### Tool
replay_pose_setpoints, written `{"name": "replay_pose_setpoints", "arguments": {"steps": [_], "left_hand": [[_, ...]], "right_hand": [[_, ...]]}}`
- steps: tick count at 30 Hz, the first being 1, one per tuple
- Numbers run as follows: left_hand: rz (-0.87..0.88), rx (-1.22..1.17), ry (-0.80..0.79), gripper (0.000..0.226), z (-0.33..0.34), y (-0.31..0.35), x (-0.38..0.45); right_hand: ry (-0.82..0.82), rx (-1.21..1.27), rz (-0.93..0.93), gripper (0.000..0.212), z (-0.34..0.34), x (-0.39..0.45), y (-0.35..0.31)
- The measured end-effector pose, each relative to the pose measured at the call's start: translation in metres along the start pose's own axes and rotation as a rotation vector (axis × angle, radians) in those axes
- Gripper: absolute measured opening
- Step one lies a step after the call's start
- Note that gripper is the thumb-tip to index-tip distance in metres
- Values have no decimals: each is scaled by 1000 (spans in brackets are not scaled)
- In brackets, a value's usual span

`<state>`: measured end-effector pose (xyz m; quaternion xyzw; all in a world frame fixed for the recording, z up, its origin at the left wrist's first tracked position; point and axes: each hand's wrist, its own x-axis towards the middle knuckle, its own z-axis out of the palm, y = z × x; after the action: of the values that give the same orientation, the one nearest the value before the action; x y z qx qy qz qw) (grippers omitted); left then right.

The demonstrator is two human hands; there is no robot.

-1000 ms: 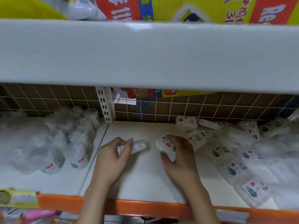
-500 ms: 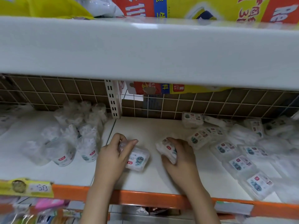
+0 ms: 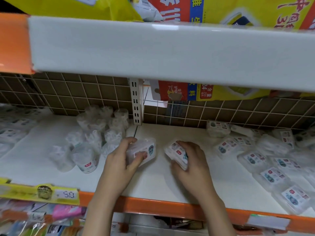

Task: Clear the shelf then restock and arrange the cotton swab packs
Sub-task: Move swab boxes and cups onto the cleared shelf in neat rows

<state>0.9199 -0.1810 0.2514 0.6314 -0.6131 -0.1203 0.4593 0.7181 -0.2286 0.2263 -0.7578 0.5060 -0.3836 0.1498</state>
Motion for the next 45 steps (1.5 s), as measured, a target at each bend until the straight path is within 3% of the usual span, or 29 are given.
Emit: {"name": "replay_pose_setpoints", "arguments": {"steps": [6,15,19,23,29,38,45], "left_hand": [[169,105,-21,41,-67,-42,19],[134,100,96,42,-155,-118,37],[197,88,126,39,-166,-128,43],[142,65,175,39,-168,-131,48],[13,127,106,89,-162,-134,52],[77,137,198,78,-170,-159,54],[56,111,246,58,-218,-198,64]], "right_hand": [[109,86,47,53,49,11,-60],[162,120,-6,45,122,19,-153],[259,144,17,46,127,25,-167],[290,200,5,29,128,30,-167],[327,175,-50,25,133,43,-168],[331,163,-104,32,155,52,-174],[365,153,-123,36,199,66,-223]]}}
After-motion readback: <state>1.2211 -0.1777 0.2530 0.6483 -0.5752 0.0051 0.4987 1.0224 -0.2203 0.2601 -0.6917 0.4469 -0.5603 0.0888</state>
